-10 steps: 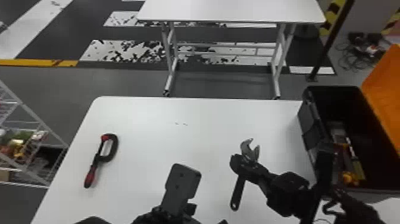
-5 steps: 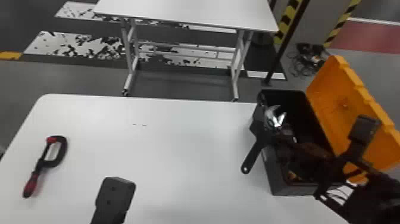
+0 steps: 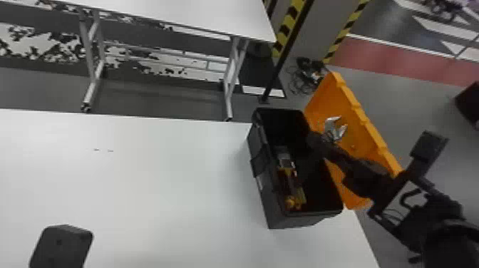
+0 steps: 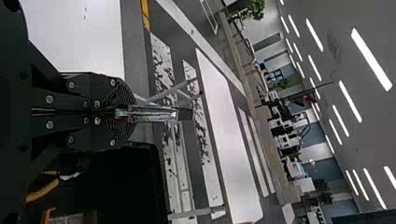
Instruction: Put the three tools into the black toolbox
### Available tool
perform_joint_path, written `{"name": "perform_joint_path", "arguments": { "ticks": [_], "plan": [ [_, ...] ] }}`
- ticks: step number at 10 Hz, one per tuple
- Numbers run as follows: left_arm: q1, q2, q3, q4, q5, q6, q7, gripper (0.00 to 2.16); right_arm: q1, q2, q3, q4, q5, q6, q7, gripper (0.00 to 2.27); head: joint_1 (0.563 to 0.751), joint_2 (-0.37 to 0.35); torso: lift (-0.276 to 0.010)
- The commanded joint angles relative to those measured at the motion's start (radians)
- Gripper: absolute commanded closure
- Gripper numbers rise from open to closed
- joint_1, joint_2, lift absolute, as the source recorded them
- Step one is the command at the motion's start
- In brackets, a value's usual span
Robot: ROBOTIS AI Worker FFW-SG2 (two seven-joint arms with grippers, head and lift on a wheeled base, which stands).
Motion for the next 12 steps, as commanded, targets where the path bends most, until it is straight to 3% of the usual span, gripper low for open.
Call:
{"name": "perform_joint_path", "arguments": {
  "ticks": [1,4,6,7,8,9,11,12],
  "plan": [
    [0.013,0.005,0.000,-0.015,0.000,-0.004,0.001,0.00,0.049,-0.010,0.006,0.024,0.066,-0.133,0.003,2.24,0.695,-0.350,-0.051],
    [0.033,0.016,0.000,-0.043,0.000,-0.004,0.005,0.00,0.061,-0.050,0.041,0.111,0.171,-0.286,-0.002,2.24,0.695,-0.350,-0.051],
    [0.034,0.019,0.000,-0.044,0.000,-0.007,0.005,0.00,0.055,-0.055,0.083,0.170,0.207,-0.342,0.000,2.24,0.695,-0.350,-0.051],
    [0.034,0.019,0.001,-0.047,0.000,-0.007,0.005,0.00,0.049,-0.055,0.103,0.194,0.216,-0.345,0.000,1.75,0.695,-0.350,-0.051],
    [0.034,0.021,0.004,-0.049,0.000,-0.013,0.007,0.00,0.049,-0.053,0.120,0.210,0.222,-0.360,0.001,0.13,0.695,-0.350,-0.051],
    [0.034,0.021,0.010,-0.050,-0.003,-0.013,0.010,0.00,0.059,-0.050,0.129,0.202,0.207,-0.351,0.006,0.00,0.695,-0.350,-0.051],
    [0.034,0.021,0.035,-0.046,-0.011,-0.016,0.028,0.00,0.167,-0.038,0.157,0.091,0.096,-0.234,0.020,0.06,0.695,-0.350,-0.051],
    [0.034,0.021,0.063,-0.040,-0.008,-0.016,0.045,0.00,0.213,-0.006,0.186,0.049,0.070,-0.228,0.032,0.06,0.695,-0.350,-0.051]
  ]
}}
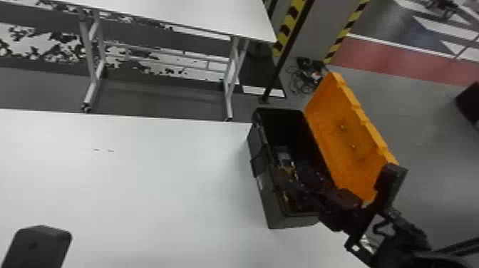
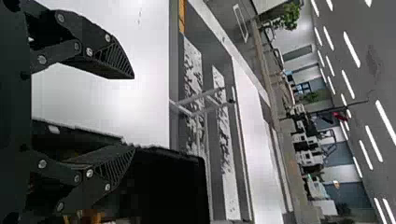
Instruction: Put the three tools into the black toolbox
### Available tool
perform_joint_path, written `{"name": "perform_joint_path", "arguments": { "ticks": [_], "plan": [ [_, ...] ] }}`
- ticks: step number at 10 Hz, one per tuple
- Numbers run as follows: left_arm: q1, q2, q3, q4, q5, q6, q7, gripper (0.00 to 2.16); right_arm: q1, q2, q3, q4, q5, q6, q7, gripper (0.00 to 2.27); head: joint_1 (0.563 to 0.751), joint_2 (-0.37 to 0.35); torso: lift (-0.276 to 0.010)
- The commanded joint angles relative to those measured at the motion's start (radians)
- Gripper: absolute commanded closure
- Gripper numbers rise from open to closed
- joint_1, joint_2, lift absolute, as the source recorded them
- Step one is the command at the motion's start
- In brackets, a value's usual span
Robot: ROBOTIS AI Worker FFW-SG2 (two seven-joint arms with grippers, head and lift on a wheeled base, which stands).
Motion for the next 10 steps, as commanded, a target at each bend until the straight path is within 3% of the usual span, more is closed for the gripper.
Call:
{"name": "perform_joint_path", "arguments": {
  "ticks": [1,2,4,5,7,10],
  "plan": [
    [0.002,-0.004,0.038,0.008,0.008,-0.001,0.013,0.01,0.052,0.053,0.046,-0.032,-0.021,-0.007,0.041,0.07,0.695,-0.350,-0.051],
    [0.008,-0.003,0.061,0.014,0.005,-0.005,0.033,0.02,0.075,0.082,0.089,-0.029,-0.019,-0.041,0.051,0.07,0.695,-0.268,-0.051],
    [0.025,-0.003,0.161,0.021,0.009,-0.041,0.029,0.03,0.119,0.083,0.172,-0.007,0.005,-0.121,0.051,0.07,0.695,-0.093,-0.051],
    [0.026,-0.006,0.222,0.021,0.025,-0.038,0.017,0.04,0.129,0.083,0.183,0.007,0.005,-0.148,0.057,0.08,0.695,-0.053,-0.051],
    [0.023,-0.015,0.365,0.019,0.081,-0.038,-0.001,0.04,0.141,0.082,0.187,0.013,0.005,-0.164,0.061,0.08,0.695,0.100,-0.051],
    [-0.003,-0.024,0.538,0.034,0.178,-0.011,-0.029,0.04,0.136,0.072,0.197,0.011,0.010,-0.164,0.071,0.08,0.695,0.243,-0.051]
  ]
}}
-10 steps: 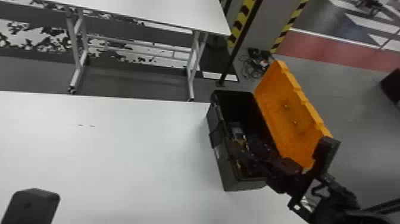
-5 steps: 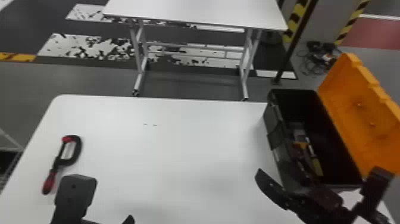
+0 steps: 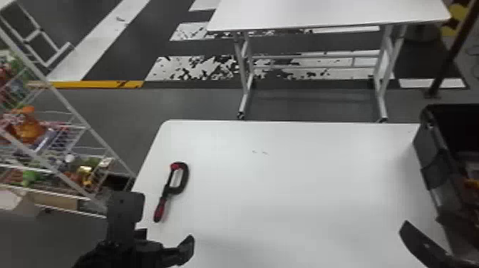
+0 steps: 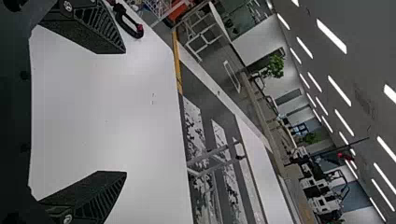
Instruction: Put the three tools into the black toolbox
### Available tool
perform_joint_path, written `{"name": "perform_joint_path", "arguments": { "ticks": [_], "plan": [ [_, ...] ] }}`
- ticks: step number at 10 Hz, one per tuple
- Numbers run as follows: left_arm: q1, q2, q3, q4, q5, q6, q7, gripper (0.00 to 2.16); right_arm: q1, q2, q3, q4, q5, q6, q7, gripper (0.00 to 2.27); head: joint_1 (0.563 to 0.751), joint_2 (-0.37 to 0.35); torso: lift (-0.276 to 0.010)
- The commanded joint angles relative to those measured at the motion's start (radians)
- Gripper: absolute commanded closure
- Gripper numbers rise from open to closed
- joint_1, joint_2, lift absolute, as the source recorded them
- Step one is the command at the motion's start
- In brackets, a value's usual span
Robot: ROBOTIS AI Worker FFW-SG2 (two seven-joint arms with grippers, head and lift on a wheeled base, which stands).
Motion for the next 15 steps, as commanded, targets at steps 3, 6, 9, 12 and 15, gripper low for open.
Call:
{"name": "perform_joint_path", "arguments": {
  "ticks": [3,6,9,12,15],
  "plan": [
    [-0.079,-0.002,0.082,0.084,0.010,0.129,-0.014,0.04,-0.022,-0.038,0.025,-0.001,0.014,0.011,0.000,0.08,0.695,0.348,-0.051],
    [-0.169,0.007,0.148,0.167,0.012,0.132,-0.058,0.04,-0.022,-0.051,0.022,-0.001,0.011,0.014,0.003,0.08,0.695,0.350,-0.051],
    [-0.304,0.038,0.148,0.277,-0.010,0.148,-0.071,0.04,-0.016,-0.050,0.023,-0.007,0.014,0.014,0.003,0.08,0.695,0.350,-0.051],
    [-0.450,0.098,0.113,0.472,-0.019,0.145,-0.071,0.04,-0.011,-0.050,0.023,-0.006,0.037,0.017,0.001,0.08,0.695,0.350,-0.051],
    [-0.562,0.123,0.061,0.613,-0.027,0.126,-0.071,0.04,-0.011,-0.045,0.023,-0.001,0.049,0.017,0.001,0.08,0.695,0.350,-0.051]
  ]
}}
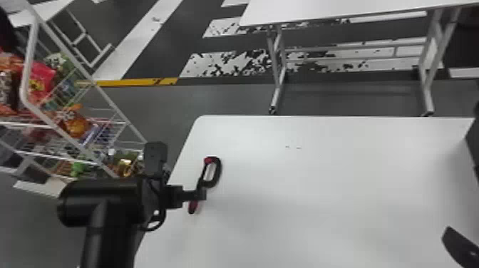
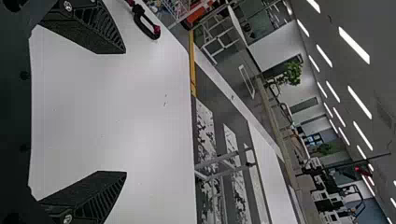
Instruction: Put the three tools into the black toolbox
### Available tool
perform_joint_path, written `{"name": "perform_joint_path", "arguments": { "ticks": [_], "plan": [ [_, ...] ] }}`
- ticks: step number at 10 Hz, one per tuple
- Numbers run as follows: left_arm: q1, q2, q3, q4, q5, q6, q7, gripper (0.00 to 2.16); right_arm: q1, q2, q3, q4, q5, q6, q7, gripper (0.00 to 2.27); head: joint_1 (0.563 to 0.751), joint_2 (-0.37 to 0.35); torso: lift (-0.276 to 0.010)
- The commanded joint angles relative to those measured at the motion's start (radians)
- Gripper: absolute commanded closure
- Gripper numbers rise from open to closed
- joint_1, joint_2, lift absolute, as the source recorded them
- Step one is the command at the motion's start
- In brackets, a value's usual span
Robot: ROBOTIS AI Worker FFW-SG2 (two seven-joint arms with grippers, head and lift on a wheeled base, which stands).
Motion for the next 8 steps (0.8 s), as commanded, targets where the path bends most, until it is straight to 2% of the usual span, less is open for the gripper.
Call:
{"name": "perform_joint_path", "arguments": {
  "ticks": [1,3,5,8],
  "plan": [
    [-0.063,0.003,-0.027,0.067,-0.019,-0.001,-0.002,0.04,-0.002,0.000,0.000,0.001,0.005,0.000,0.000,0.08,0.695,0.350,-0.051],
    [-0.118,0.014,-0.050,0.142,-0.028,0.002,-0.005,0.04,-0.008,0.000,0.000,0.004,0.009,0.000,0.000,0.08,0.695,0.350,-0.051],
    [-0.135,0.019,-0.067,0.192,-0.043,-0.010,-0.010,0.08,-0.014,-0.002,0.000,0.010,0.007,-0.003,0.000,0.08,0.695,0.350,-0.051],
    [-0.139,0.017,-0.073,0.268,-0.051,-0.111,-0.010,0.09,-0.018,-0.003,-0.005,0.010,0.007,-0.003,0.000,0.08,0.695,0.350,-0.051]
  ]
}}
